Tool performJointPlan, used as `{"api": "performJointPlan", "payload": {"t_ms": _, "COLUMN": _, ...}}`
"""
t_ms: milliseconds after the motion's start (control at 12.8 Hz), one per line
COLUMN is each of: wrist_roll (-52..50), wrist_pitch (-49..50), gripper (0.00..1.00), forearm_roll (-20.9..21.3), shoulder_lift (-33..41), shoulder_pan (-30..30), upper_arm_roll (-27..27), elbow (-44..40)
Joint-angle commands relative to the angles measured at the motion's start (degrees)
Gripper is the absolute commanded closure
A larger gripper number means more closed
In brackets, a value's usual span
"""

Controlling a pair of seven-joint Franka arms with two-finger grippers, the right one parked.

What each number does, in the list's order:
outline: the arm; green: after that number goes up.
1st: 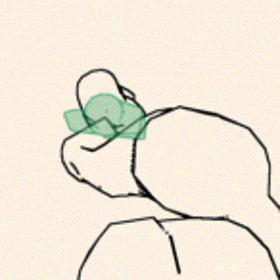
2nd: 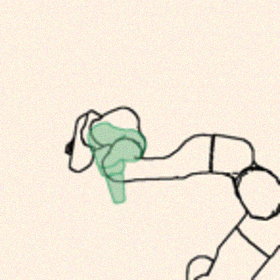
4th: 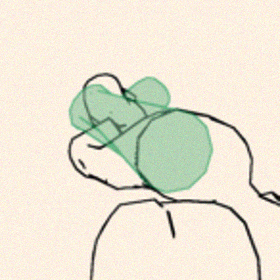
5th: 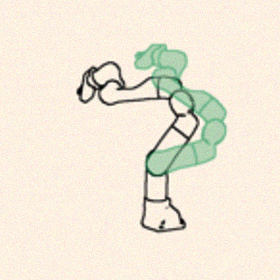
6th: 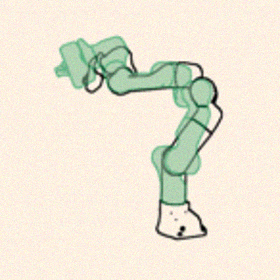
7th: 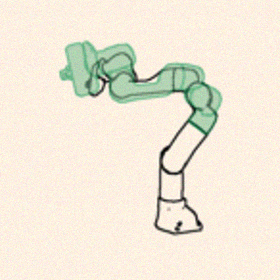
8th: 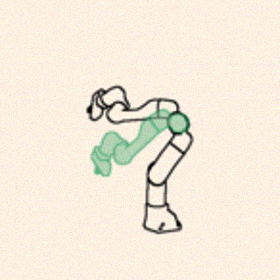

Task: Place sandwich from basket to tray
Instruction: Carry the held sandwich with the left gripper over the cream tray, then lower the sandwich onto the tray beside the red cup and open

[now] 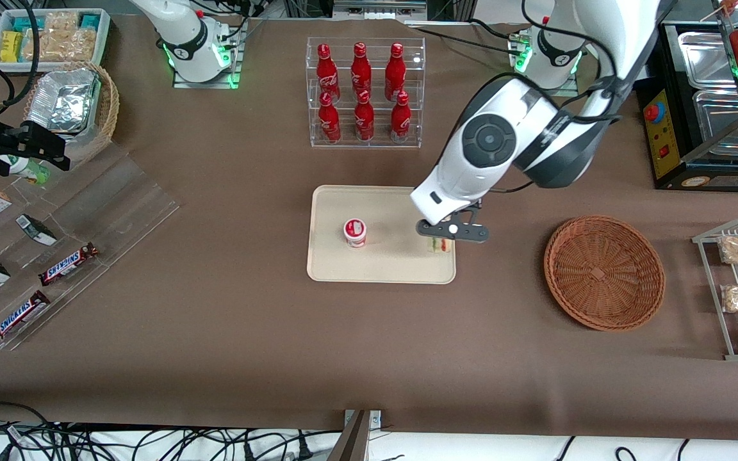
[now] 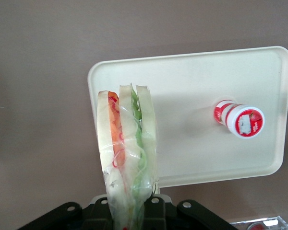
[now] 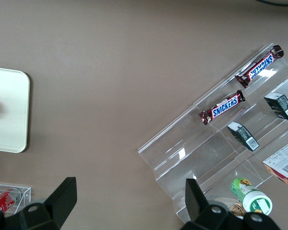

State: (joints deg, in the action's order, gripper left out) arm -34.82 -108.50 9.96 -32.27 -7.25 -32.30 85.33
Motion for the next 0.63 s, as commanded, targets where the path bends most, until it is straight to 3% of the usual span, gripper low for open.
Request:
{"api": "performJointPlan", "payload": {"t_ms": 0, "wrist_roll": -2.95, "wrist_pitch": -3.63, "gripper": 1.0, "forearm_roll": 3.38, "shoulder_lift": -3.67, "shoulder_pan": -1.79, "upper_arm_roll": 0.48, "elbow": 0.18}}
{"api": "performJointPlan", "payload": {"t_ms": 235, "wrist_roll": -9.55, "wrist_pitch": -5.93, "gripper": 1.0, "forearm_roll": 10.85, "shoulder_lift": -7.98, "shoulder_pan": -3.99, "upper_arm_roll": 0.48, "elbow": 0.8}}
{"api": "performJointPlan", "payload": {"t_ms": 549, "wrist_roll": -9.91, "wrist_pitch": -5.93, "gripper": 1.0, "forearm_roll": 12.8, "shoulder_lift": -10.36, "shoulder_pan": -4.96, "upper_arm_roll": 0.57, "elbow": 2.37}}
